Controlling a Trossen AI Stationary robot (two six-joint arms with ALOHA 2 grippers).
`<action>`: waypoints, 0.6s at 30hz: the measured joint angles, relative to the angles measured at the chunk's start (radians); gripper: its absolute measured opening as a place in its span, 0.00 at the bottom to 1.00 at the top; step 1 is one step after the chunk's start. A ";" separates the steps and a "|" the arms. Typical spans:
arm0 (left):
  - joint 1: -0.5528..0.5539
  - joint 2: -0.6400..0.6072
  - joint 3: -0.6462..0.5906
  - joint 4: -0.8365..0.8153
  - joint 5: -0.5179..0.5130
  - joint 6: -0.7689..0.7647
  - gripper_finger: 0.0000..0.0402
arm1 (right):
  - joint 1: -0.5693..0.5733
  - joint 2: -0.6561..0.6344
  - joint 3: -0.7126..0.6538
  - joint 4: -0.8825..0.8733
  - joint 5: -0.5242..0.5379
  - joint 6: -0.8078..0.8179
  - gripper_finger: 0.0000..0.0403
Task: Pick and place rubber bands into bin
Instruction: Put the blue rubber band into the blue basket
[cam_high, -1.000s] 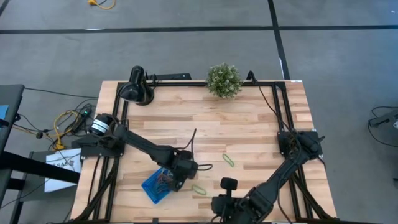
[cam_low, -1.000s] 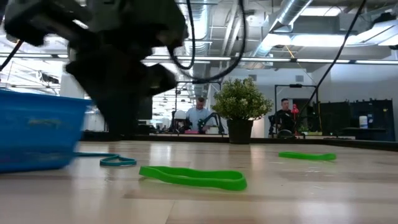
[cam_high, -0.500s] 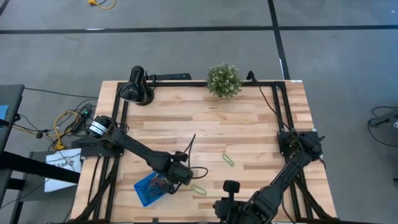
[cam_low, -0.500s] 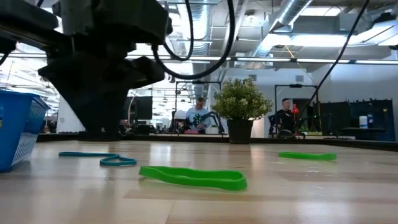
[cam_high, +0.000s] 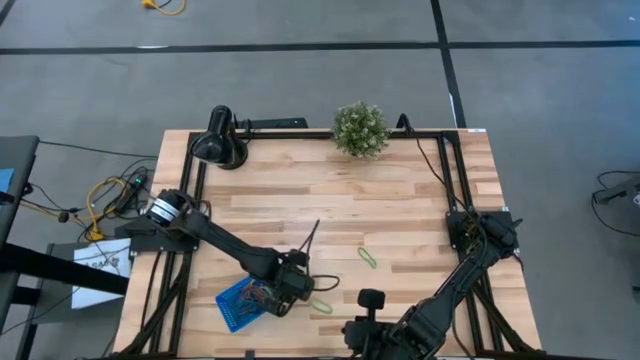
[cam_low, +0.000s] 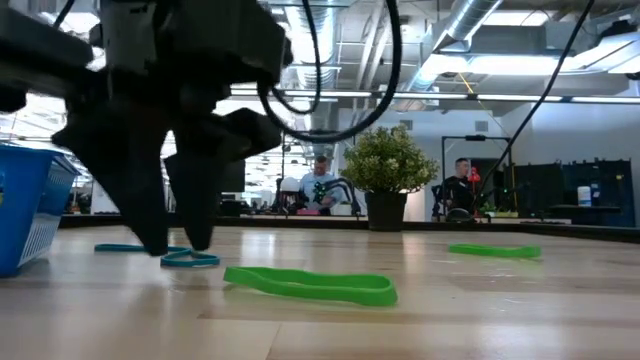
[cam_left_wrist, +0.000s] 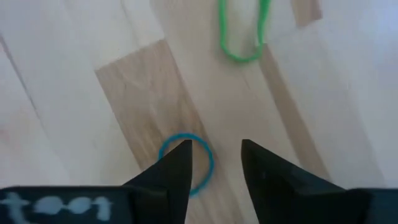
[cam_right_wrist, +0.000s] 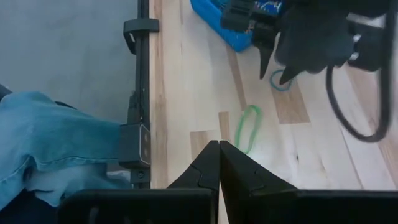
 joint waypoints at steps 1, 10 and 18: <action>0.000 0.007 0.000 -0.003 -0.006 0.000 0.33 | 0.000 0.000 0.000 0.001 0.000 -0.002 0.00; 0.022 0.056 0.005 0.005 0.003 -0.034 0.31 | -0.007 0.000 0.000 0.007 0.000 -0.007 0.00; 0.027 0.051 0.003 0.013 -0.004 -0.012 0.17 | -0.006 0.000 0.000 0.008 0.000 -0.008 0.00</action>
